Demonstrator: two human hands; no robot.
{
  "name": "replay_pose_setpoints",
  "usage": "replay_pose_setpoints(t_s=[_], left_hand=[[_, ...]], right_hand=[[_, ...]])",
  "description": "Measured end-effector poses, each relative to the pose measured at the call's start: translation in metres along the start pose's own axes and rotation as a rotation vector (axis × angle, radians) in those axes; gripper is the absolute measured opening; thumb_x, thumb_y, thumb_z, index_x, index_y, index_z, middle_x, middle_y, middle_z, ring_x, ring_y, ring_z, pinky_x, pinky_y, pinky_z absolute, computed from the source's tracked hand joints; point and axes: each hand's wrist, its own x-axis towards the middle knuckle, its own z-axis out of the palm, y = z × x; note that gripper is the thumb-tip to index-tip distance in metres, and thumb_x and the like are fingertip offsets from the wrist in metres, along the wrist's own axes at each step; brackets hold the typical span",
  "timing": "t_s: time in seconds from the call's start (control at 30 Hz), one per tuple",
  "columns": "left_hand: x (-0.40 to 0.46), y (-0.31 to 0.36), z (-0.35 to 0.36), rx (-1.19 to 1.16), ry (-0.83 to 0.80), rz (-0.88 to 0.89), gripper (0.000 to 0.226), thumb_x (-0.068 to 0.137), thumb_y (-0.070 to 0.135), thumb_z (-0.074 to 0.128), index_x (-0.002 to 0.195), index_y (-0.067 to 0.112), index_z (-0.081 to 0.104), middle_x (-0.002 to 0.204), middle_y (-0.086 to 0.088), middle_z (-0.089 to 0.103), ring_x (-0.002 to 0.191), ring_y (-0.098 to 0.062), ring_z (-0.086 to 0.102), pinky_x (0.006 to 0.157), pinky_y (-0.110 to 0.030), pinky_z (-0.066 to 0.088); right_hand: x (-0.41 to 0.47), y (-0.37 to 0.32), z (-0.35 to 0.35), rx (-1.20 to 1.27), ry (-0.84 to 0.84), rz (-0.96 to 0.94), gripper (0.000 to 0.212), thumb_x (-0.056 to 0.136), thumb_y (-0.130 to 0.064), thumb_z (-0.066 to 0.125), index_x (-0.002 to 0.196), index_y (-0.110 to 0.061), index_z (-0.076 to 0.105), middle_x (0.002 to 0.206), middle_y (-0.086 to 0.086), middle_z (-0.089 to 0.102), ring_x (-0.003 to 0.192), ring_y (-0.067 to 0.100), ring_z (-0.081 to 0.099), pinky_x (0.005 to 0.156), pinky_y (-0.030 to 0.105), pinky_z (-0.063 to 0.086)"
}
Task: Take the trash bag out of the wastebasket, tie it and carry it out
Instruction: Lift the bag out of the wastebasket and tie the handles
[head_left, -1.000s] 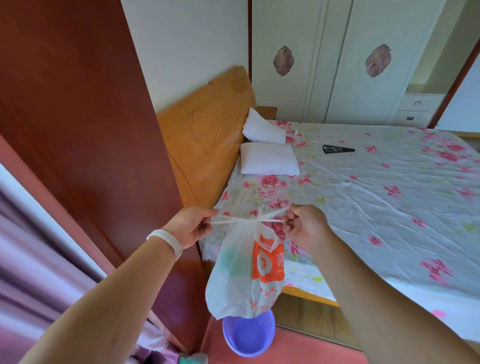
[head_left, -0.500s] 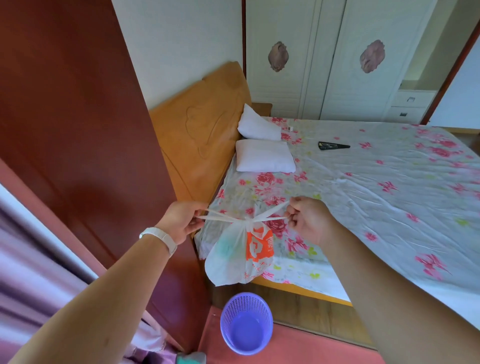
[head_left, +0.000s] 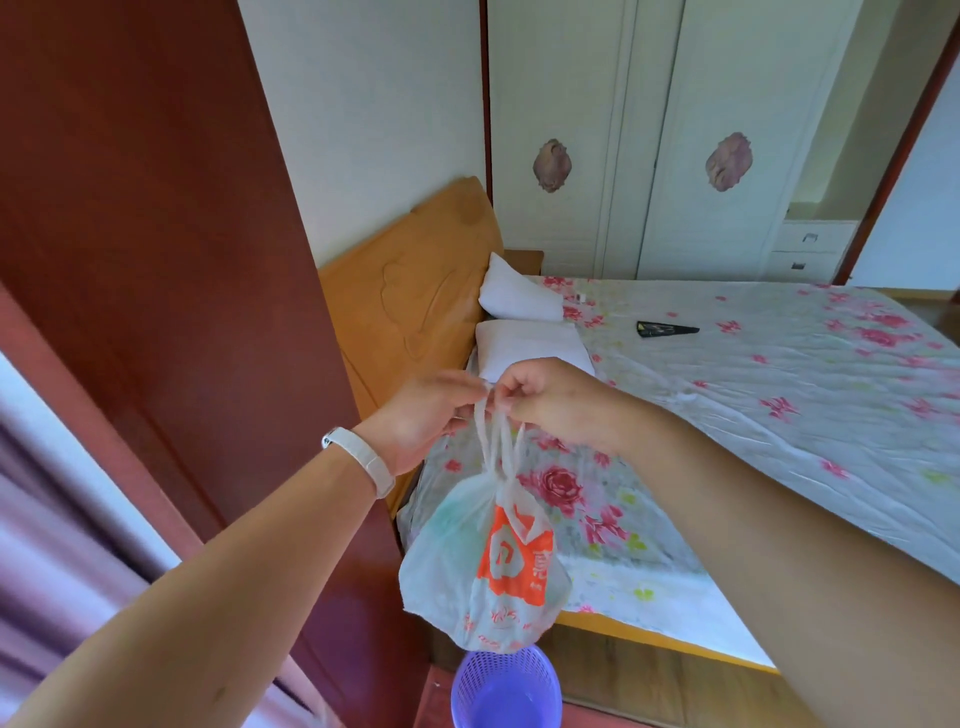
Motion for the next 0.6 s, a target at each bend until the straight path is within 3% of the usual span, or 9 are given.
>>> replay_pose_setpoints(t_s=[0.1, 0.2, 0.27, 0.33, 0.43, 0.5, 0.6], left_hand=[[-0.01, 0.006, 0.005, -0.03, -0.012, 0.047, 0.016, 0.089, 0.002, 0.053, 0.091, 0.005, 0.069, 0.095, -0.02, 0.066, 0.087, -0.027, 0.058, 0.084, -0.037, 0.039], [-0.016, 0.003, 0.001, -0.049, -0.038, 0.038, 0.02, 0.086, 0.004, 0.057, 0.103, 0.002, 0.066, 0.106, -0.022, 0.069, 0.097, -0.028, 0.065, 0.095, -0.038, 0.045], [-0.016, -0.003, -0.001, 0.024, -0.062, 0.027, 0.029, 0.081, 0.012, 0.063, 0.108, 0.002, 0.067, 0.108, -0.021, 0.07, 0.099, -0.027, 0.063, 0.097, -0.04, 0.045], [-0.018, -0.009, 0.003, 0.11, -0.044, 0.034, 0.04, 0.076, 0.027, 0.068, 0.107, 0.002, 0.065, 0.098, -0.017, 0.066, 0.091, -0.026, 0.055, 0.087, -0.041, 0.043], [-0.02, -0.017, 0.008, 0.207, -0.013, 0.028, 0.055, 0.07, 0.049, 0.066, 0.1, 0.003, 0.064, 0.092, -0.015, 0.066, 0.086, -0.024, 0.055, 0.084, -0.041, 0.045], [-0.024, -0.017, 0.015, 0.24, -0.062, 0.034, 0.048, 0.075, 0.048, 0.062, 0.093, 0.004, 0.063, 0.09, -0.017, 0.067, 0.082, -0.021, 0.057, 0.082, -0.04, 0.047], [-0.023, -0.021, 0.028, 0.339, -0.112, 0.022, 0.023, 0.087, 0.036, 0.058, 0.078, 0.015, 0.056, 0.067, 0.0, 0.048, 0.063, -0.014, 0.041, 0.063, -0.028, 0.034]], right_hand=[[-0.001, -0.012, 0.002, -0.036, -0.018, -0.032, 0.02, 0.095, -0.009, 0.058, 0.082, -0.023, 0.061, 0.067, -0.009, 0.059, 0.055, -0.003, 0.051, 0.059, 0.015, 0.04], [-0.005, -0.016, 0.003, -0.009, -0.013, -0.045, 0.018, 0.095, -0.001, 0.053, 0.092, -0.018, 0.059, 0.072, -0.002, 0.063, 0.062, 0.003, 0.054, 0.061, 0.016, 0.042], [-0.009, -0.018, 0.006, -0.022, 0.006, -0.041, 0.02, 0.095, 0.001, 0.05, 0.092, -0.017, 0.058, 0.071, -0.001, 0.062, 0.055, -0.002, 0.052, 0.055, 0.012, 0.039], [-0.012, -0.018, 0.011, -0.041, 0.047, -0.025, 0.021, 0.095, 0.003, 0.05, 0.088, -0.016, 0.057, 0.066, -0.003, 0.056, 0.042, -0.004, 0.047, 0.045, 0.007, 0.034], [-0.015, -0.014, 0.018, -0.067, 0.142, 0.001, 0.026, 0.092, 0.003, 0.053, 0.082, -0.02, 0.058, 0.066, -0.002, 0.055, 0.039, -0.005, 0.046, 0.042, 0.007, 0.032], [-0.017, -0.01, 0.021, -0.098, 0.195, 0.02, 0.029, 0.09, 0.004, 0.054, 0.078, -0.023, 0.058, 0.068, -0.002, 0.056, 0.045, -0.002, 0.048, 0.047, 0.012, 0.036], [-0.025, -0.002, 0.024, -0.15, 0.242, 0.074, 0.032, 0.089, 0.004, 0.055, 0.074, -0.024, 0.057, 0.069, -0.002, 0.057, 0.056, 0.008, 0.05, 0.055, 0.024, 0.04]])
